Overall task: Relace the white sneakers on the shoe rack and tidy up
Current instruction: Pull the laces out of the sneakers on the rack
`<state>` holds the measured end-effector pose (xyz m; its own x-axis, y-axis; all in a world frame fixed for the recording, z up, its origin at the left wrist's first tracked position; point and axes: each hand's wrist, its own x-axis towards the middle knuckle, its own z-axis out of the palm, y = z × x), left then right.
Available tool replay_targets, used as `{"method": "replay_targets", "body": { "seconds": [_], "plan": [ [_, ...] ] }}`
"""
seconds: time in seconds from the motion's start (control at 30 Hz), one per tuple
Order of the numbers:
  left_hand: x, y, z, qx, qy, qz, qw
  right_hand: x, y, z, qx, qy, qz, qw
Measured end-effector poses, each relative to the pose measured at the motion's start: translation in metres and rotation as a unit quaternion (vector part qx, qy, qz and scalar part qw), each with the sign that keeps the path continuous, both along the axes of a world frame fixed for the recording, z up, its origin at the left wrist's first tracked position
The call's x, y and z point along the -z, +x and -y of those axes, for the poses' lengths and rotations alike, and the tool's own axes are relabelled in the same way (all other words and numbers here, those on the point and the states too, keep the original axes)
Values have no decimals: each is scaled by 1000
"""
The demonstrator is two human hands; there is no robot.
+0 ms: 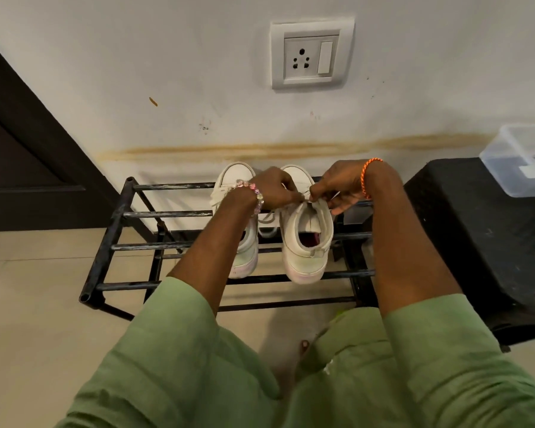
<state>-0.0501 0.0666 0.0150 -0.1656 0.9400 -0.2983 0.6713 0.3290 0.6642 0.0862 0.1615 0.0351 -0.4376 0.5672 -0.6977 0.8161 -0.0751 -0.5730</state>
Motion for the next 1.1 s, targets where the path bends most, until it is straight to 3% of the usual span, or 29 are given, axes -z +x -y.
{"method": "replay_targets", "body": {
  "seconds": [0.07,0.23,0.37,0.43,0.5,0.57,0.63,0.67,0.7,0.77,0.83,0.97,1.03,1.1],
  "plan": [
    [-3,-3,0,20,44,-74,996,0,1,-1,3,2,-7,1000],
    [3,-6,-3,34,76,-36,996,2,3,0,20,13,-22,999],
    [3,-1,-6,43,78,-61,994,2,6,6,44,32,-40,998],
    [-3,-2,-5,7,96,-2,995,3,8,12,61,55,-54,995],
    [-12,-4,-3,-87,132,123,980,7,12,16,83,77,-80,990],
    [-18,-9,-2,-226,165,273,920,11,16,19,103,81,-108,985],
    [-21,-14,0,-356,179,451,799,11,19,20,106,76,-117,984],
    [-19,-14,0,-400,179,496,750,10,19,20,102,73,-116,985],
    [-18,-13,1,-419,174,485,747,9,19,21,99,69,-115,986],
    [-12,-4,1,-387,161,331,846,6,19,22,98,59,-119,986],
    [-6,7,2,-308,170,226,908,6,20,23,100,53,-124,986],
    [9,23,7,-113,123,121,978,9,23,23,105,41,-145,983],
    [15,24,12,-67,93,66,991,10,24,23,108,35,-154,982],
    [20,19,12,-71,119,62,988,11,27,21,107,21,-162,981]
  ]
}}
